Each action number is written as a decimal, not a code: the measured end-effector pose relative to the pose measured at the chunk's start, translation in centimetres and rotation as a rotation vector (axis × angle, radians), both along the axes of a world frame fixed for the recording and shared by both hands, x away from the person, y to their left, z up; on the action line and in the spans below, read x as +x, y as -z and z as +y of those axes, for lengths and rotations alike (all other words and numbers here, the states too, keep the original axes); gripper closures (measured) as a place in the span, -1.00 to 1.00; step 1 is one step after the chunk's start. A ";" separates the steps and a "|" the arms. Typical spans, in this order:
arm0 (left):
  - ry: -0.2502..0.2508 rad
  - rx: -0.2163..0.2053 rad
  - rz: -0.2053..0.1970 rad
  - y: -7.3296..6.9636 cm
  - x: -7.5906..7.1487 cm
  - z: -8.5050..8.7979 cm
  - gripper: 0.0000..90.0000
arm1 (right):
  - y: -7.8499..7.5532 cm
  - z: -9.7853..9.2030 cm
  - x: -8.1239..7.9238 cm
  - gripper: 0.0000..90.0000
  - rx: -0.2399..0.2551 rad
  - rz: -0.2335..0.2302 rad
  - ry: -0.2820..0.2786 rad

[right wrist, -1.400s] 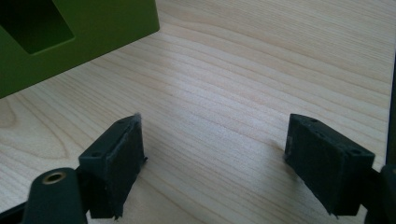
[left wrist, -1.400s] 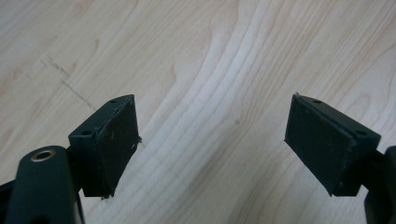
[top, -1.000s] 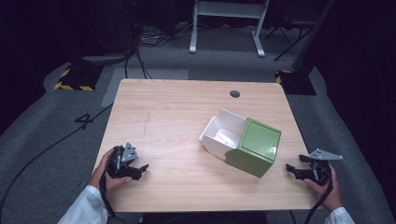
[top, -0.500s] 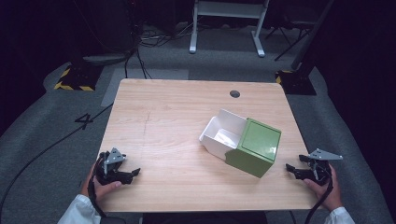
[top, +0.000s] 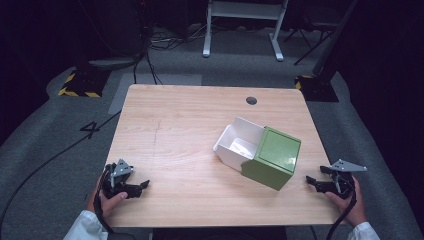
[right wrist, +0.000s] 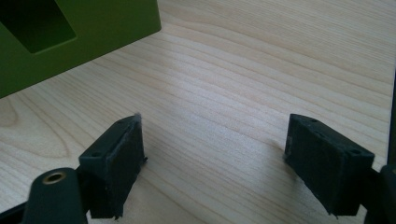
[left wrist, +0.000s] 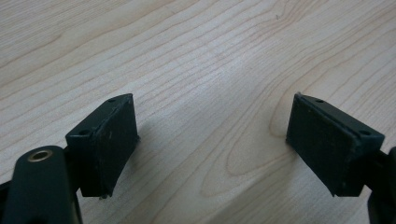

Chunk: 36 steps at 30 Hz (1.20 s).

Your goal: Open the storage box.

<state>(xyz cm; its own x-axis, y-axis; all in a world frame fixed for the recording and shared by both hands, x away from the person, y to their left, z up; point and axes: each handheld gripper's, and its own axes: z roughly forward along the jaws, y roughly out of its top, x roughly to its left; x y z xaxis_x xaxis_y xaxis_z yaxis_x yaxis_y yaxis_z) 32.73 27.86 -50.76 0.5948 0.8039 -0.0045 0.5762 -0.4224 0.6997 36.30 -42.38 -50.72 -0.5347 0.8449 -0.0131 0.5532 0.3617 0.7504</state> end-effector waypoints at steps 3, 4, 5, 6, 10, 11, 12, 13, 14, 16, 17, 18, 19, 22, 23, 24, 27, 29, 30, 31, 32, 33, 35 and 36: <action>0.004 0.003 0.000 0.0 0.0 0.0 -0.63 | 0.0 0.0 0.0 -0.56 0.000 0.000 0.000; 0.002 0.001 0.001 0.0 0.0 0.0 -0.63 | 0.0 0.0 0.0 -0.56 0.000 0.000 0.000; -0.002 0.002 0.001 0.0 0.0 0.0 -0.63 | 0.0 0.0 0.0 -0.56 0.000 0.000 0.001; -0.002 0.002 0.001 0.0 0.0 0.0 -0.63 | 0.0 0.0 0.0 -0.56 0.000 0.000 0.001; -0.013 0.002 0.003 0.0 -0.1 -0.1 -0.63 | 0.0 0.0 0.0 -0.56 0.000 0.000 0.003; -0.013 0.002 0.003 0.0 -0.1 -0.1 -0.63 | 0.0 0.0 0.0 -0.56 0.000 0.001 0.003; -0.013 0.002 0.003 0.0 -0.1 -0.1 -0.63 | 0.0 0.0 0.0 -0.56 0.000 0.001 0.003; -0.013 0.002 0.003 0.0 -0.1 -0.1 -0.63 | 0.0 0.0 0.0 -0.56 0.000 0.000 0.003; -0.010 0.001 0.003 0.0 0.0 -0.1 -0.63 | 0.0 0.0 0.0 -0.56 0.000 0.000 0.003; -0.008 0.001 0.001 0.0 0.0 -0.1 -0.64 | 0.0 0.0 0.0 -0.56 0.000 0.000 0.003; -0.008 0.001 0.001 0.0 0.0 -0.1 -0.64 | 0.0 0.0 0.0 -0.56 0.000 0.000 0.003; -0.008 0.001 0.001 0.0 0.0 -0.1 -0.64 | 0.0 0.0 0.0 -0.56 0.000 0.000 0.002; -0.008 0.001 0.001 0.0 0.0 -0.1 -0.64 | 0.0 0.0 0.0 -0.56 0.000 0.000 0.003; -0.008 0.001 0.001 0.0 0.0 -0.1 -0.63 | 0.0 0.0 0.0 -0.56 0.000 0.000 0.002; -0.008 0.001 0.001 0.0 0.0 -0.1 -0.64 | 0.0 0.0 0.0 -0.56 0.000 0.000 0.002; -0.008 0.001 0.001 0.0 0.0 -0.1 -0.64 | 0.0 0.0 0.0 -0.56 0.000 0.000 0.003; -0.008 0.002 0.000 0.0 0.0 -0.1 -0.64 | 0.0 0.0 0.0 -0.56 0.000 0.001 0.003; -0.008 0.002 0.001 0.0 0.0 -0.1 -0.64 | 0.0 0.0 0.0 -0.56 0.000 0.000 0.003; -0.008 0.002 0.001 0.0 0.0 -0.1 -0.64 | 0.0 0.0 0.0 -0.56 0.000 0.000 0.003; -0.009 0.001 0.001 0.0 0.0 -0.1 -0.64 | 0.0 0.0 0.0 -0.56 0.000 0.001 0.003; -0.009 0.001 0.001 0.0 0.0 -0.1 -0.64 | 0.0 0.0 0.0 -0.56 0.000 0.000 0.003; -0.008 0.002 0.001 0.0 0.0 -0.1 -0.64 | 0.0 0.0 0.0 -0.56 0.000 0.001 0.002; -0.007 0.002 0.001 0.0 0.1 -0.1 -0.64 | 0.0 0.0 0.0 -0.56 0.000 0.000 0.002; -0.007 0.002 0.001 0.0 0.1 -0.1 -0.64 | 0.0 0.0 0.0 -0.56 0.000 0.000 0.002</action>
